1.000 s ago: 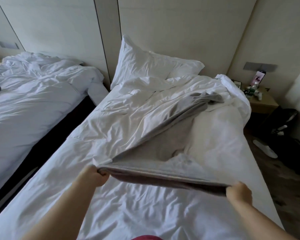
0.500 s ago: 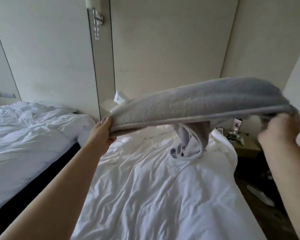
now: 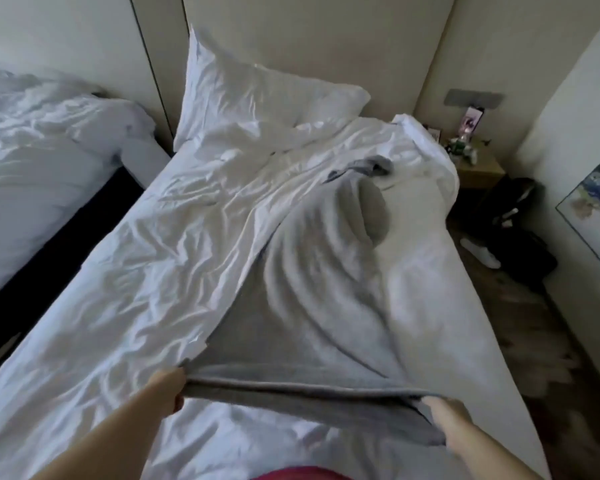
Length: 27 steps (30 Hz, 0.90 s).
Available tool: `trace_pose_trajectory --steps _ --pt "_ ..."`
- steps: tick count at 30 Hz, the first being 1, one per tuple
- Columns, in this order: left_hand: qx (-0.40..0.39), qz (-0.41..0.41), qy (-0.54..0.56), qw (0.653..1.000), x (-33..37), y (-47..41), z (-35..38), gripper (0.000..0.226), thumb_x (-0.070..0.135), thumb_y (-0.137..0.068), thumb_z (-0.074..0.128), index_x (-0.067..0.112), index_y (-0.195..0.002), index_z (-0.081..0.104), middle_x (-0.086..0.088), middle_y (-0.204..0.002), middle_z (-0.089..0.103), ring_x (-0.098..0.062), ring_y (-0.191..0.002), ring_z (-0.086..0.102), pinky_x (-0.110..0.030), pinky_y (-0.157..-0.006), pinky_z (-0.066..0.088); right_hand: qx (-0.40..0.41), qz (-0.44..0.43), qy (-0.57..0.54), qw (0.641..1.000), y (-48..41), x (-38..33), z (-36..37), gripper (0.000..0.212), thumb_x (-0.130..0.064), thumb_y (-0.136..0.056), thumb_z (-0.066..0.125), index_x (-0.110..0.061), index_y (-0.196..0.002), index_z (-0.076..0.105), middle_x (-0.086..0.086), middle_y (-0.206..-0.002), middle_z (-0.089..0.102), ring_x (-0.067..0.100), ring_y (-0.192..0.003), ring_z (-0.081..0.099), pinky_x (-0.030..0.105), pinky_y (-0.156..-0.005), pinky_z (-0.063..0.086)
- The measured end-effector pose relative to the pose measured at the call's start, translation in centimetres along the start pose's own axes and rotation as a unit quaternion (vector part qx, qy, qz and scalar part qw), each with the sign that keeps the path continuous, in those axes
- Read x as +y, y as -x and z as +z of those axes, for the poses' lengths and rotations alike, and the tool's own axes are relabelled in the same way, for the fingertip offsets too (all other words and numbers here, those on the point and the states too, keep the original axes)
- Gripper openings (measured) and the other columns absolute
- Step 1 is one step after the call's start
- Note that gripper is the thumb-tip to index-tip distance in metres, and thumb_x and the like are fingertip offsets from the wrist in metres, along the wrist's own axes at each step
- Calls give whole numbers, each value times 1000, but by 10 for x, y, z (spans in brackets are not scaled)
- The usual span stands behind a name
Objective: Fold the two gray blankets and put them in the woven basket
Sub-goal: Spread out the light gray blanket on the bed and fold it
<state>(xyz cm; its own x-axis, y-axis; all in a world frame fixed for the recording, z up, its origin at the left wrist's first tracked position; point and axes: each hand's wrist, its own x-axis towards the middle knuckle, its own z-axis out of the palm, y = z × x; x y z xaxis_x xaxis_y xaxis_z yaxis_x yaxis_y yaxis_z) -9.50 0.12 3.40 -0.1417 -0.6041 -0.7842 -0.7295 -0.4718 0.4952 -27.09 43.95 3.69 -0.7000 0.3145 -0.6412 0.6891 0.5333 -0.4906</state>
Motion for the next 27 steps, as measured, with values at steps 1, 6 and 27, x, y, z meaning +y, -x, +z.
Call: trace_pose_trajectory --steps 1,6,27 --pt "-8 -11 -37 999 -10 -4 2 37 35 -93 59 8 -72 44 -8 -62 36 -16 -45 33 -17 -36 28 -25 23 3 999 16 9 4 22 -5 -85 66 11 -101 67 23 -92 68 37 -86 65 43 -74 50" --pt "-85 -44 -197 976 -24 19 7 26 27 -93 57 7 -77 53 -12 -71 55 -23 -59 53 -24 -53 45 -123 46 71 989 27 19 6 15 19 -70 62 4 -69 60 23 -74 60 37 -73 63 40 -65 47" --pt "-43 138 -74 987 20 -3 -17 14 -1 -91 46 6 -88 57 -10 -71 45 -20 -55 41 -14 -33 33 90 -105 125 983 62 41 -12 32 -3 -90 50 -7 -118 64 21 -117 63 37 -102 59 34 -80 47"
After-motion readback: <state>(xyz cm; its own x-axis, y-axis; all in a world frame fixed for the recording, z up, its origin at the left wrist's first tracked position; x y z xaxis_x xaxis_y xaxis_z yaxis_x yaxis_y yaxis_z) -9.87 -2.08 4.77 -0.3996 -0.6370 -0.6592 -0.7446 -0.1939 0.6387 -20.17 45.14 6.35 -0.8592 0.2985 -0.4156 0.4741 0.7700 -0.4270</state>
